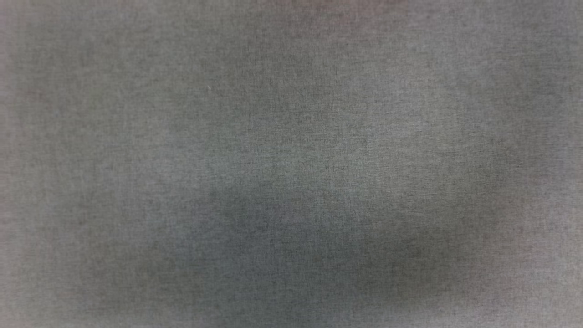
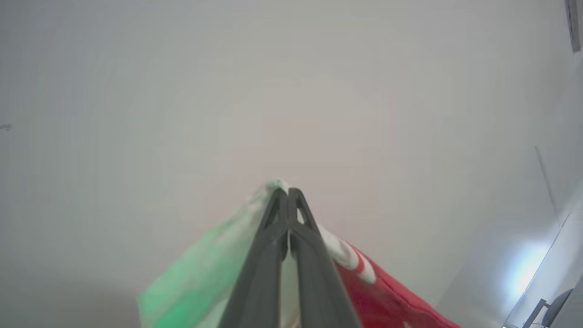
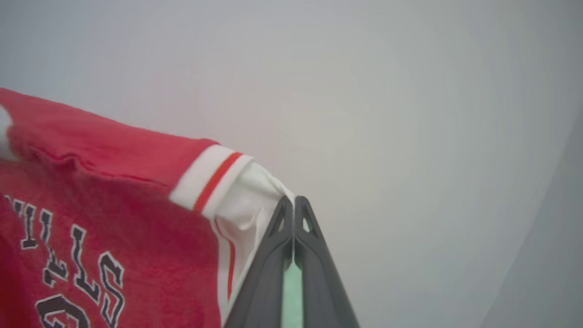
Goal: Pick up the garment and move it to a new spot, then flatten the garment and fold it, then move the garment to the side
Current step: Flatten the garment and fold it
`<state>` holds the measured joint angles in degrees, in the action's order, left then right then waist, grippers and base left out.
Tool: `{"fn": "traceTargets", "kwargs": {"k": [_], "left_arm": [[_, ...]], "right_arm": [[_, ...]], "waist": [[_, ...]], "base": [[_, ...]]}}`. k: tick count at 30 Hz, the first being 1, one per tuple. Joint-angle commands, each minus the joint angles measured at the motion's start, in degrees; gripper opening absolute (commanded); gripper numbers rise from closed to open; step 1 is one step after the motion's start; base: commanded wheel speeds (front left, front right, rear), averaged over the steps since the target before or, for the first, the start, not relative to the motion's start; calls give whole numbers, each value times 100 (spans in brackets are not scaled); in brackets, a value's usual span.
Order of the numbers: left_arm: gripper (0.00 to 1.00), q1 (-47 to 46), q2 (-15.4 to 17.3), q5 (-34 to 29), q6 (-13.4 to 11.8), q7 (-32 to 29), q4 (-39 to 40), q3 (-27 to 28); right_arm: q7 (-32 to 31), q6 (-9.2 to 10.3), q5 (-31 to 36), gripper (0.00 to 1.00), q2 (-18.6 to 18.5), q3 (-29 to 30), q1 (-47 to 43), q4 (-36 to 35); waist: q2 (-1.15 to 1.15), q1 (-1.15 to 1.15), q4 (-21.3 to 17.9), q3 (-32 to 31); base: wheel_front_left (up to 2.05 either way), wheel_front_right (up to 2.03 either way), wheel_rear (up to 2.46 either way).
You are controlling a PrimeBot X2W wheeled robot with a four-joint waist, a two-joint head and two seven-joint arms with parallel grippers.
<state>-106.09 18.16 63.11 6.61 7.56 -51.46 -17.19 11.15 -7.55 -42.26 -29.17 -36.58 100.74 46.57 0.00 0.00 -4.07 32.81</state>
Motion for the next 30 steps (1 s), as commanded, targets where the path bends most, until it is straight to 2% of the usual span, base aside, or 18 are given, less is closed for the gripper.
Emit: {"fn": "traceTargets", "kwargs": {"k": [1, 6, 9, 15, 20, 26, 30], "left_arm": [[0, 24, -39, 84, 43, 25, -82, 21], [0, 323, -22, 337, 87, -74, -28, -30], [0, 981, 86, 588, 93, -295, 362, -182], [0, 3045, 504, 1020, 94, -570, 1227, -579], [0, 4730, 802, 1166, 95, -527, 1798, -966], [0, 6224, 1066, 1279, 95, -582, 2654, -1498], [0, 7038, 1366, 1167, 93, -637, 3167, -1911]], "right_arm": [[42, 11, -9, 0, 48, -84, 6, 54], [109, 11, -187, 0, -72, -325, -201, -21], [-25, 12, -333, 0, -305, -716, -577, -260], [-305, 12, -849, 0, -801, -1567, -1722, -1049], [-428, 12, -1138, 0, -1220, -2094, -2701, -1844], [-618, 12, -1367, 0, -1709, -2394, -3912, -2601], [-816, 11, -1515, 0, -2016, -2464, -4710, -3065]], "waist": [[0, 0, 44, -84], [0, 0, 134, -181], [0, 0, 175, -278], [0, 0, 209, -462], [0, 0, 242, -570], [0, 0, 317, -774], [0, 0, 318, -972]], "base": [[0, 0, 0], [0, 0, 0], [0, 0, 0], [0, 0, 0], [0, 0, 0], [0, 0, 0], [0, 0, 0]]}}
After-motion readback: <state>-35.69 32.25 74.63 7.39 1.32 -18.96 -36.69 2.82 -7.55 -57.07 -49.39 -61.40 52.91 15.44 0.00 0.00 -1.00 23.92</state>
